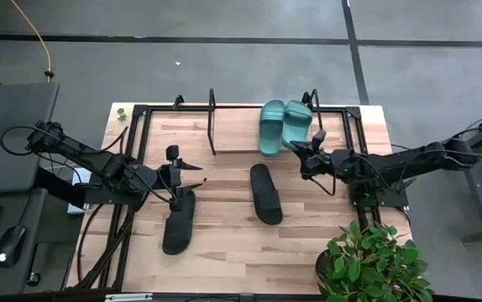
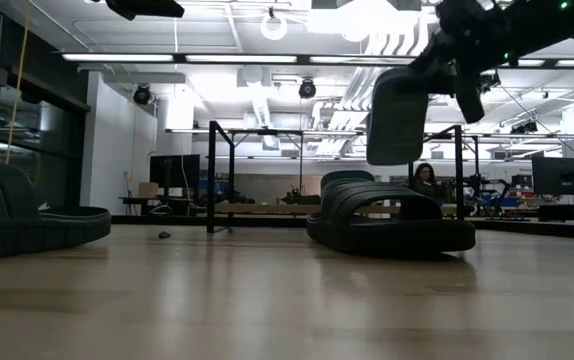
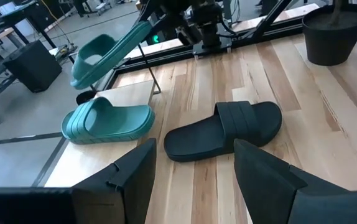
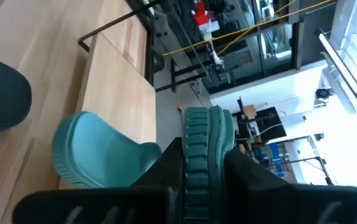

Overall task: Pick and place slides into the shelf
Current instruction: Put the green slide on the shelf

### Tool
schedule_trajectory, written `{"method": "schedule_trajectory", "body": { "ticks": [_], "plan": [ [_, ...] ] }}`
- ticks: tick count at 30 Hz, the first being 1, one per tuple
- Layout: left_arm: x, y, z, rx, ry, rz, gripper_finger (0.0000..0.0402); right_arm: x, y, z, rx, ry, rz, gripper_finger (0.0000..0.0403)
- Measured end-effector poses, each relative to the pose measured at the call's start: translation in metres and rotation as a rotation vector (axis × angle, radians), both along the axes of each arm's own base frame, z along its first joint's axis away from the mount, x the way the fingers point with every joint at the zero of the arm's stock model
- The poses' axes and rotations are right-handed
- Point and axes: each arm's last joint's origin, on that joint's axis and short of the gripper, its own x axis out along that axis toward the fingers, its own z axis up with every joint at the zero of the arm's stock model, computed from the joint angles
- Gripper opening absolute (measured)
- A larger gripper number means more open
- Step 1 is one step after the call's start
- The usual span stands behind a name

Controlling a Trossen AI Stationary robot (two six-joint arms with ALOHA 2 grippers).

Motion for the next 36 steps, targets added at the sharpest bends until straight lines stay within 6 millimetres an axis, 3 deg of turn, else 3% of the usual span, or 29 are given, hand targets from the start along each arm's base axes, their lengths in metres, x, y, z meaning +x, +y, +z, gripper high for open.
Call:
{"method": "schedule_trajectory", "body": {
  "ticks": [11,36],
  "plan": [
    [0.000,0.000,0.000,-0.002,0.000,0.001,0.0198,-0.002,-0.029,-0.006,0.056,0.044,-0.015,0.0035],
    [0.000,0.000,0.000,-0.015,-0.001,0.006,0.0198,-0.011,-0.060,-0.014,0.185,0.076,-0.033,0.0035]
  ]
}}
